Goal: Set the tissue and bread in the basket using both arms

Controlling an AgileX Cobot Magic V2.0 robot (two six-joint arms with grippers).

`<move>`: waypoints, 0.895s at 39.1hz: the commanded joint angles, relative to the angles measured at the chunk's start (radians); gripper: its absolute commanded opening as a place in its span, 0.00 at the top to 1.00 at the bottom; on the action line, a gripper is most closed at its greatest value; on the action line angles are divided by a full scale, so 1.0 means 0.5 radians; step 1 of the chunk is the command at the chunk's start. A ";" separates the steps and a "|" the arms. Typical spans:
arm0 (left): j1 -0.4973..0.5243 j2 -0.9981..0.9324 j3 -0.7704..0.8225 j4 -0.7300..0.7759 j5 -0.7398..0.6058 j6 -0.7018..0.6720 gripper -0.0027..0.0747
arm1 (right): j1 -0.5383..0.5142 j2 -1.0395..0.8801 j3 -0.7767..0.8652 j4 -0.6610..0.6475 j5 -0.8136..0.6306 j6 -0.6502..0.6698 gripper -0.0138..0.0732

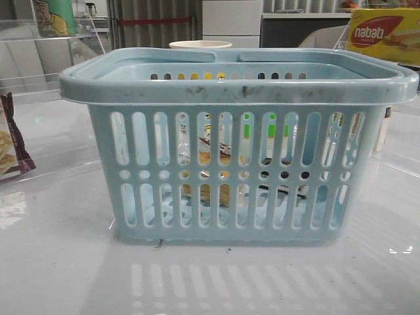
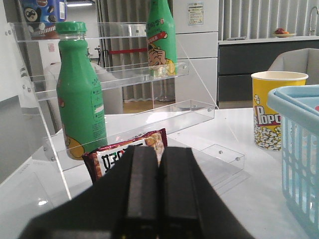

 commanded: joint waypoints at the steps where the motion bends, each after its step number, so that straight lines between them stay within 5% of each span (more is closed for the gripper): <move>1: -0.010 -0.039 -0.002 -0.017 -0.183 0.001 0.85 | -0.104 -0.098 0.152 -0.045 -0.520 -0.010 0.78; 7: -0.010 -0.039 -0.002 -0.017 -0.179 0.001 0.85 | -0.258 -0.298 0.510 -0.045 -1.027 -0.010 0.78; 15: -0.010 -0.039 -0.002 -0.017 -0.179 0.001 0.85 | -0.493 -0.528 0.861 -0.045 -1.352 -0.008 0.78; 35: -0.010 -0.036 -0.002 -0.017 -0.176 0.001 0.85 | -0.611 -0.632 1.146 -0.008 -1.521 -0.007 0.78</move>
